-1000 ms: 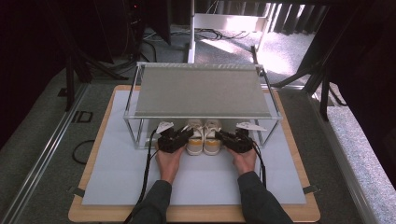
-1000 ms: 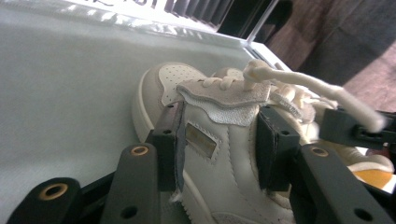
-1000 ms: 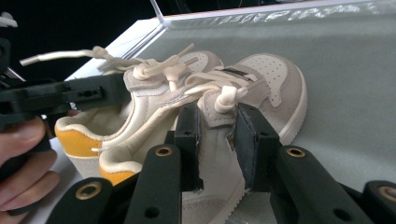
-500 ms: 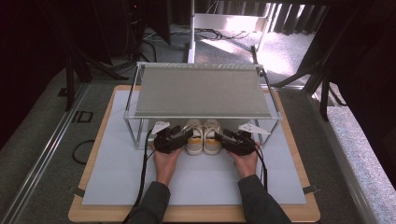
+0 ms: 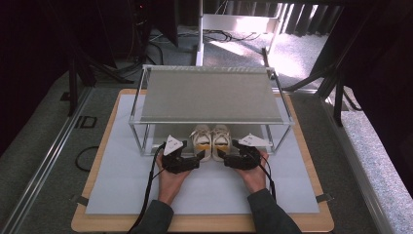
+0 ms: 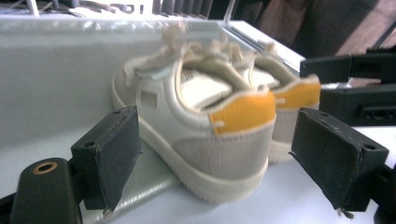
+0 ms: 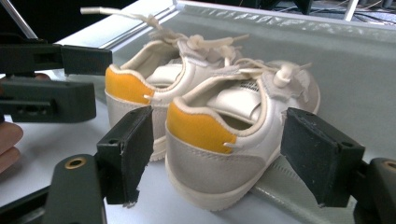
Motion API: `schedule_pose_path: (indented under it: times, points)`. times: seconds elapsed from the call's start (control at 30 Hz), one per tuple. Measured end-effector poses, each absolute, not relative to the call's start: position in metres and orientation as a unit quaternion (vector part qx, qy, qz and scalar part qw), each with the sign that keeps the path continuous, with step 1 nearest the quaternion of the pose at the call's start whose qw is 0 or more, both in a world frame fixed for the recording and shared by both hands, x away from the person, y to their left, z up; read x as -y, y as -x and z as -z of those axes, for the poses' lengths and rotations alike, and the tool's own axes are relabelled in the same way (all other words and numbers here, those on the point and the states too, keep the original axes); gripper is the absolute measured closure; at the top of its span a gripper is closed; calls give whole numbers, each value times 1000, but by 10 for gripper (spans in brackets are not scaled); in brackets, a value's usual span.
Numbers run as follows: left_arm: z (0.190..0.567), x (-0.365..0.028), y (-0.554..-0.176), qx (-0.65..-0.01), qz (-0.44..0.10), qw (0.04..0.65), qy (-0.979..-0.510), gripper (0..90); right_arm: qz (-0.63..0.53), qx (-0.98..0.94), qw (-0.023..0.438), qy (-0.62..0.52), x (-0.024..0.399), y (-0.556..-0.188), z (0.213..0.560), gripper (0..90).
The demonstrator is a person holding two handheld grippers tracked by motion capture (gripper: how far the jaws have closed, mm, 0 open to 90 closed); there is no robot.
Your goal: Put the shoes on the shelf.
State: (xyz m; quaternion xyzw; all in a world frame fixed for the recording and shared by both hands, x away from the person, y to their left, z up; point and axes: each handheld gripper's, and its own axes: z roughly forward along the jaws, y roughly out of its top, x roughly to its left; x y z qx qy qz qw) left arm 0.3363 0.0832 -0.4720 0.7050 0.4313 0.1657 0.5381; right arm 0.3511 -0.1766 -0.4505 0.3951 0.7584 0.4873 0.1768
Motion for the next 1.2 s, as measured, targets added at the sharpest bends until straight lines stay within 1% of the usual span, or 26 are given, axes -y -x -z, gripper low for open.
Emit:
schedule_pose_path:
  times: [0.33, 0.53, 0.67, 0.9, 1.2]
  points:
    - [479, -80, -338, -431, -151, 518, -724, 158, -468, -770, 167, -400, 170, -353, 463, 232]
    - [480, -75, -343, -429, -149, 504, -734, 166, -464, -769, 163, -410, 171, -356, 467, 250]
    - [480, -73, -345, -429, -150, 501, -737, 204, -459, -770, 157, -415, 171, -358, 471, 250]
    - [479, -68, -349, -430, -148, 495, -740, 240, -463, -768, 148, -417, 172, -359, 472, 257]
    - [479, -67, -351, -433, -143, 493, -741, 251, -462, -768, 148, -418, 172, -359, 472, 262]
